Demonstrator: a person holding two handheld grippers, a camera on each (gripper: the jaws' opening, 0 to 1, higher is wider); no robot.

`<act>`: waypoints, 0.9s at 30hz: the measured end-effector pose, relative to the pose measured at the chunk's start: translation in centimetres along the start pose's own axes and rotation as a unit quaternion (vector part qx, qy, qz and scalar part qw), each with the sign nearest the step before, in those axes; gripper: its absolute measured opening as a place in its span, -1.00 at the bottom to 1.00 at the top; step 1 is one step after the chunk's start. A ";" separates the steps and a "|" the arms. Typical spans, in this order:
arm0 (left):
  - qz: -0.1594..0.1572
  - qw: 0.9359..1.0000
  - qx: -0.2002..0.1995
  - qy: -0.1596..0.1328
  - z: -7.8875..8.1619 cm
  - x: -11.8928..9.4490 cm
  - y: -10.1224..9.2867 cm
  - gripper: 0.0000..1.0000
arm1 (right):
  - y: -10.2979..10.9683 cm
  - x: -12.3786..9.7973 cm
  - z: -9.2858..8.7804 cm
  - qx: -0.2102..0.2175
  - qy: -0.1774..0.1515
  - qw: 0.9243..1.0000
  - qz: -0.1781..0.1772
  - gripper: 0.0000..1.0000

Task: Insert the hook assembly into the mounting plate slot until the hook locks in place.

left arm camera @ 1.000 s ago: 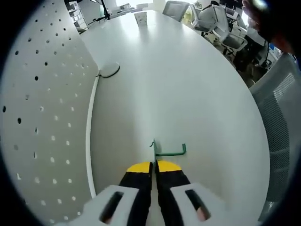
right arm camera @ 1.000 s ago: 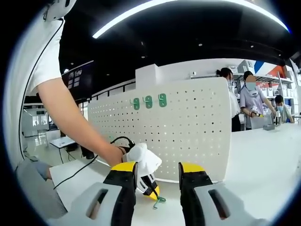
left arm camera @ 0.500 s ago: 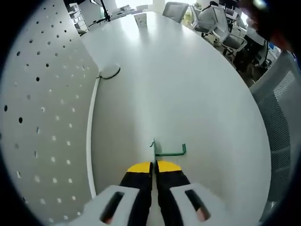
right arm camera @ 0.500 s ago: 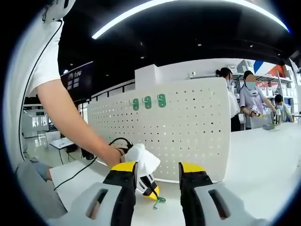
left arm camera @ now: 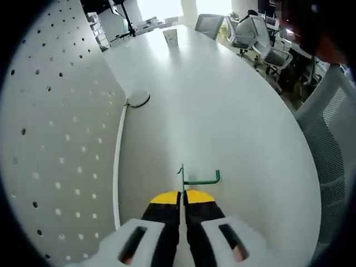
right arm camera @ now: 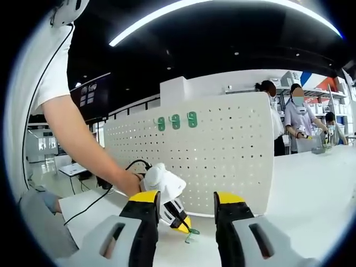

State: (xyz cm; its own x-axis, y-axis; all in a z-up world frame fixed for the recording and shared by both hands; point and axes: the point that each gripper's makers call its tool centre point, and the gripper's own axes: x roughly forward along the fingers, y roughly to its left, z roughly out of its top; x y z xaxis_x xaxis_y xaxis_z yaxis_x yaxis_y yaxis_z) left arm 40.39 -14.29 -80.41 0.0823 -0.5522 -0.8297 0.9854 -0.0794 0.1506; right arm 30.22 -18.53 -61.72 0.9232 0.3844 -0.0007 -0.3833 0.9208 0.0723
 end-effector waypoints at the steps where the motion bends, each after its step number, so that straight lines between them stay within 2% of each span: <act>1: 0.002 1.000 -0.002 -0.003 0.1 -0.2 0.1 -0.97 | 0.0 0.0 0.0 0.000 0.000 1.000 0.000 -0.23; 3: 0.003 1.000 -0.014 -0.021 0.8 -0.6 0.2 -0.97 | 0.1 0.0 0.1 0.000 -0.002 1.000 0.002 -0.21; 6: 0.010 0.999 -0.016 -0.027 1.0 -1.1 0.6 -0.97 | 0.3 0.1 0.3 0.000 -0.005 1.000 0.005 -0.16; 11: 0.019 0.998 -0.031 -0.054 1.8 -2.2 0.9 -0.97 | 0.5 0.2 0.4 0.001 -0.004 1.000 0.010 -0.11; 16: 0.019 0.995 -0.054 -0.081 2.6 -3.2 0.9 -0.97 | 0.8 0.2 0.6 0.001 -0.007 1.000 0.015 -0.07; 27: 0.033 0.989 -0.073 -0.127 4.2 -5.6 1.5 -0.97 | 1.3 0.5 1.3 0.001 -0.014 1.000 0.023 -0.05</act>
State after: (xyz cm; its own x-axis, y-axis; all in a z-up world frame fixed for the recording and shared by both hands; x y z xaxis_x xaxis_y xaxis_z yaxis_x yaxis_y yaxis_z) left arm 40.74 -14.81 -73.29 0.1252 -0.7436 -0.6568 0.9917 0.0739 0.1055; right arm 30.24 -17.21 -60.34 0.9052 0.4239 0.0306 -0.4250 0.9022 0.0732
